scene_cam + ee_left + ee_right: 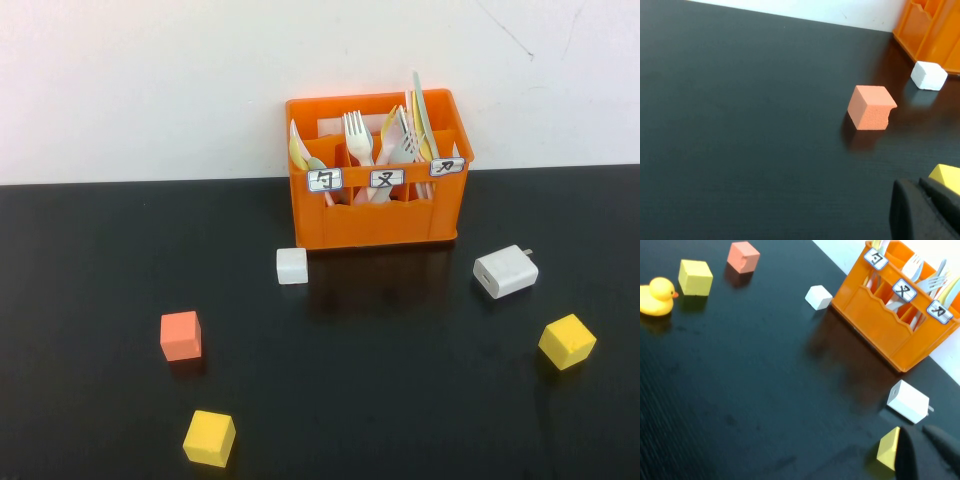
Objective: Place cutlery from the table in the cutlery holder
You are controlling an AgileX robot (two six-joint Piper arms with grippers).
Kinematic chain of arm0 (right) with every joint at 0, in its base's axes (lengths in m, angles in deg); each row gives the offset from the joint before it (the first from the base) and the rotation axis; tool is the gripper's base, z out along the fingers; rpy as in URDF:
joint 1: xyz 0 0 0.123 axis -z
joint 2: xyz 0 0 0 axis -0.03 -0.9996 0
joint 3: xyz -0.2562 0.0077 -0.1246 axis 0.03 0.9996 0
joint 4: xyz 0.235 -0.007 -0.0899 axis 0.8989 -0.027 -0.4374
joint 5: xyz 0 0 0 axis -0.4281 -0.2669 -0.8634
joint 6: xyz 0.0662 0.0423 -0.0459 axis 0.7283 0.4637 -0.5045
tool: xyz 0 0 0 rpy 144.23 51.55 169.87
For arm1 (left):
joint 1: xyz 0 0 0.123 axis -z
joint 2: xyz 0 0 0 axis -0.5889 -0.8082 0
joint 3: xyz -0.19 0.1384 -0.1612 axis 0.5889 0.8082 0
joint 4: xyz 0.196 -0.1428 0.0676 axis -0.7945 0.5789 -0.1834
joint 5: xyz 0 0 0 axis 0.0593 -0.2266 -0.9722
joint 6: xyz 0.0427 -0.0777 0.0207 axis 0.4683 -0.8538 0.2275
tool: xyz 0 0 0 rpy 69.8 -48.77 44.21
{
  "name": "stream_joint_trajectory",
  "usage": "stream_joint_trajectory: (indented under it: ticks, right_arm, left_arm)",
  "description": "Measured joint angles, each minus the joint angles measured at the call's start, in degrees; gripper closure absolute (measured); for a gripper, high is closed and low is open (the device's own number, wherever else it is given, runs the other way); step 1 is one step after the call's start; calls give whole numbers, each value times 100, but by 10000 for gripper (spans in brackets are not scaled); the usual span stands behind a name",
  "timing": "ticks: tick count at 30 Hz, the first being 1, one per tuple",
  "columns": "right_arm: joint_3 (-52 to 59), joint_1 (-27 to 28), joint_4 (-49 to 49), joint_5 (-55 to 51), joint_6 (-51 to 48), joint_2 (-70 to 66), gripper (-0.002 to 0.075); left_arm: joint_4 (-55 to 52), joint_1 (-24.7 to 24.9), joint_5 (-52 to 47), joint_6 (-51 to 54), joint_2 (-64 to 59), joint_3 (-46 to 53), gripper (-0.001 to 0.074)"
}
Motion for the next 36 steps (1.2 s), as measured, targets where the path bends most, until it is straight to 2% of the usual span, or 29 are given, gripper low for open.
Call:
stream_joint_trajectory:
  ticks: [22,32,36]
  right_arm:
    - [0,42,-168,0,-158,16,728]
    - [14,1176,-197,17,-276,547,728]
    - [485,1536,53,545,-276,854,728]
  left_arm:
    - [-3,0,-4,14,0,0,736]
    - [-3,0,-4,14,0,0,736]
    - [-3,0,-4,14,0,0,736]
